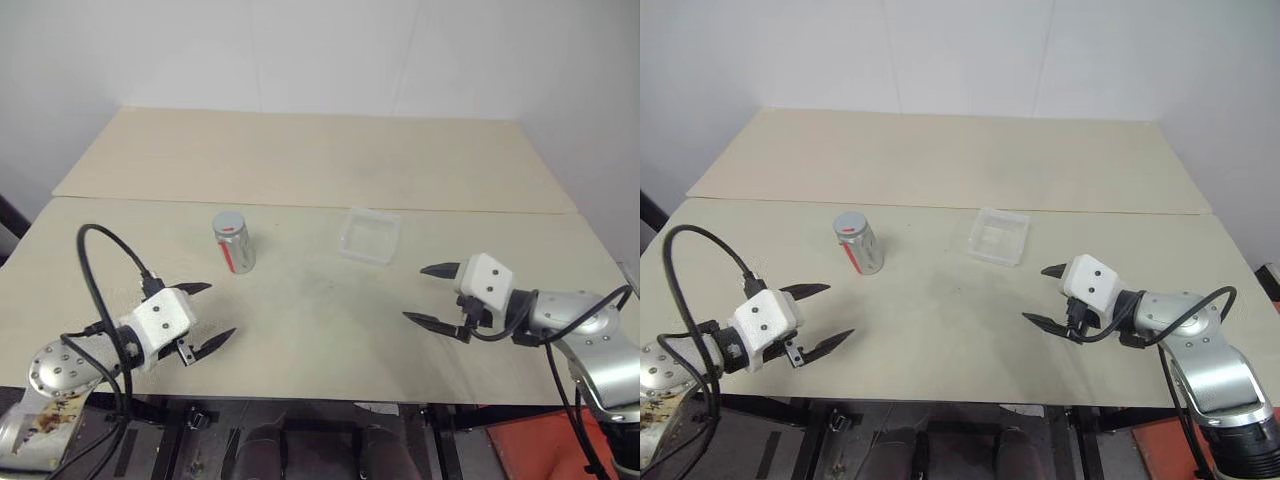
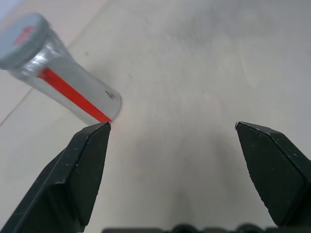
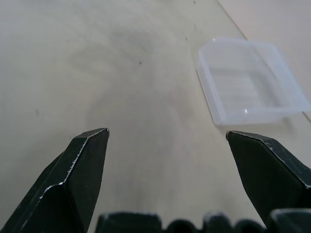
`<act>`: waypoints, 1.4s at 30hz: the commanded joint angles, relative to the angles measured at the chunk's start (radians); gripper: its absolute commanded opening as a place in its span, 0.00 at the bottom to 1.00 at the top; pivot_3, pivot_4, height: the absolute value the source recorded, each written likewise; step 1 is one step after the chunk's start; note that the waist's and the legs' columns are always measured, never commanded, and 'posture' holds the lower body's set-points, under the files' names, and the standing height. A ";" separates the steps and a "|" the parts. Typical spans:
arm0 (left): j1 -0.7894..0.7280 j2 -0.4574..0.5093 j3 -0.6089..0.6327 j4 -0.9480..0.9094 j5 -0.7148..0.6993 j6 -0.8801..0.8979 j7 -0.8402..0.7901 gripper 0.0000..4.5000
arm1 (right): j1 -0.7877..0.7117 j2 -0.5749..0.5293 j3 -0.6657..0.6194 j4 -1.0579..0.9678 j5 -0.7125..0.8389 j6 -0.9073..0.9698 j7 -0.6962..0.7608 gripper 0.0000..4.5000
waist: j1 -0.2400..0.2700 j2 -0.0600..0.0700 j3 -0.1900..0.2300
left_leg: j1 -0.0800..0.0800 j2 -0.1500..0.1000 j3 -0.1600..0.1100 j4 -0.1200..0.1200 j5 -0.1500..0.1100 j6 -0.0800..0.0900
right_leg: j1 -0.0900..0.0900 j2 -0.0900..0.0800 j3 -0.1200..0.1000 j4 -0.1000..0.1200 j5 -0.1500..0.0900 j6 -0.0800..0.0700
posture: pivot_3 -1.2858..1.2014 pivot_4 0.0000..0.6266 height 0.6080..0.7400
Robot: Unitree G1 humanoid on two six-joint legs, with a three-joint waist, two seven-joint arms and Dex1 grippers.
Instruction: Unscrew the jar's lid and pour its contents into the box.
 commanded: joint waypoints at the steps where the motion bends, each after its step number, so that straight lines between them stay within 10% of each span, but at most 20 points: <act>1: 0.017 -0.041 0.075 0.030 -0.036 -0.072 0.025 0.99 | 0.007 0.016 -0.030 -0.030 0.037 -0.061 0.013 1.00 | -0.001 0.000 0.000 | 0.000 0.000 0.000 0.000 0.000 0.000 | 0.000 0.000 0.000 0.000 0.000 0.000 | 0.52 0.24 1.00; 10: 0.007 -0.165 0.041 0.122 0.006 -0.184 0.128 0.99 | -0.016 0.043 0.007 -0.027 0.011 -0.028 -0.027 1.00 | 0.003 0.000 0.000 | 0.000 -0.001 0.000 0.000 0.000 0.000 | 0.001 -0.001 0.000 0.000 0.000 0.000 | 0.52 0.24 1.00; 19: -0.140 -0.488 -0.074 0.391 0.140 -0.467 0.422 0.99 | -0.044 0.130 0.081 -0.086 -0.007 0.035 -0.115 1.00 | 0.004 -0.001 -0.001 | 0.000 -0.002 -0.001 0.001 0.000 0.000 | 0.002 -0.001 0.000 0.000 0.002 0.002 | 0.52 0.24 1.00; 42: -0.427 -0.569 -0.192 0.854 0.263 -0.769 0.671 0.99 | -0.045 0.143 0.104 -0.151 -0.030 0.101 -0.194 1.00 | 0.016 0.002 -0.004 | 0.001 -0.003 -0.002 0.001 0.001 0.000 | 0.004 -0.002 0.000 0.000 0.004 0.004 | 0.52 0.24 1.00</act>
